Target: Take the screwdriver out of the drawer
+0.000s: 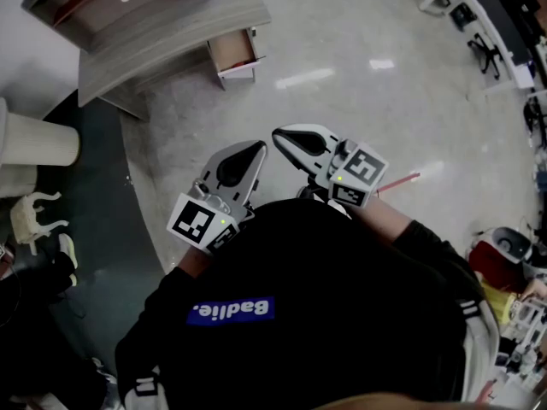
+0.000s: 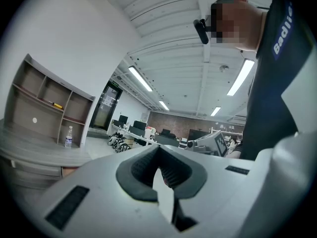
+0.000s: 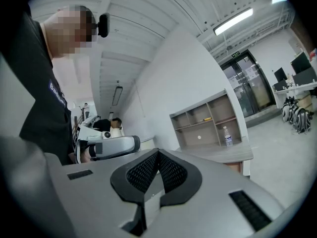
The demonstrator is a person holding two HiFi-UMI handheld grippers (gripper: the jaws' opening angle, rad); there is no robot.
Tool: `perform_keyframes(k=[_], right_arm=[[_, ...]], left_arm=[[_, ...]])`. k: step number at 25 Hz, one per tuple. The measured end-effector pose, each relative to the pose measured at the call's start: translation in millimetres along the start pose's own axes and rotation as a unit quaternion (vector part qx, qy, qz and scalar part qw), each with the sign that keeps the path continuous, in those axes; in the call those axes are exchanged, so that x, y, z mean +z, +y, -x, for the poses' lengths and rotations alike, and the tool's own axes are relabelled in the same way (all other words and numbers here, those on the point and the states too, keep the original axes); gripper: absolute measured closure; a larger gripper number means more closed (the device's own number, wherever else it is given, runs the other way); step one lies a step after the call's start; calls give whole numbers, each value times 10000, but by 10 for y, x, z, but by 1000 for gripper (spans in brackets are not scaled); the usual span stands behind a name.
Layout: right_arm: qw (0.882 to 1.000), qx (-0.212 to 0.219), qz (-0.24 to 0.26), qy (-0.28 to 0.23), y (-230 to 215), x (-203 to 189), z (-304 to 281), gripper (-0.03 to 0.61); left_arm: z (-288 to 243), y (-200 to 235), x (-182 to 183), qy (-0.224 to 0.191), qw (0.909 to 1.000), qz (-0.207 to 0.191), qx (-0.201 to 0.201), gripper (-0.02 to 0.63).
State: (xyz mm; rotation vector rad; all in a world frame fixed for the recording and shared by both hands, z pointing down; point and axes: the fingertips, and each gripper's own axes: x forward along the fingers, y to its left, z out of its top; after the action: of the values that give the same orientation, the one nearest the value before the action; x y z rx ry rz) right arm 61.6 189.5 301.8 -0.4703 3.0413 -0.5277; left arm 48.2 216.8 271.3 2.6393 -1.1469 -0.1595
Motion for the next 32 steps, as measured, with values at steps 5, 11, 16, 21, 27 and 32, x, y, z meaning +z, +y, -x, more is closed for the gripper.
perform_keyframes(k=[5,11,16,21,27,32], right_arm=[[10000,-73,-38,-49,-10,20,-112,551],[9995,-259,-158,-91,51,-10,-284,551],[9988,-465,-105,-75,120,-33,-442,551],[9979,-628,-120,-124,219,-47,-606,551],[9968,-801,10,-56,220,-90,-664,551],[9964,-780,-287,-194,94,-17,-747,551]], left_arm=[[84,104,16,-6,10000,50,-45,612],[252,223,57,-48,9997,177,-182,612],[442,333,110,-56,9993,179,-313,612],[662,477,105,-33,9991,215,-365,612],[773,566,131,-40,9991,113,-399,612],[687,693,154,-82,9994,179,-297,612]])
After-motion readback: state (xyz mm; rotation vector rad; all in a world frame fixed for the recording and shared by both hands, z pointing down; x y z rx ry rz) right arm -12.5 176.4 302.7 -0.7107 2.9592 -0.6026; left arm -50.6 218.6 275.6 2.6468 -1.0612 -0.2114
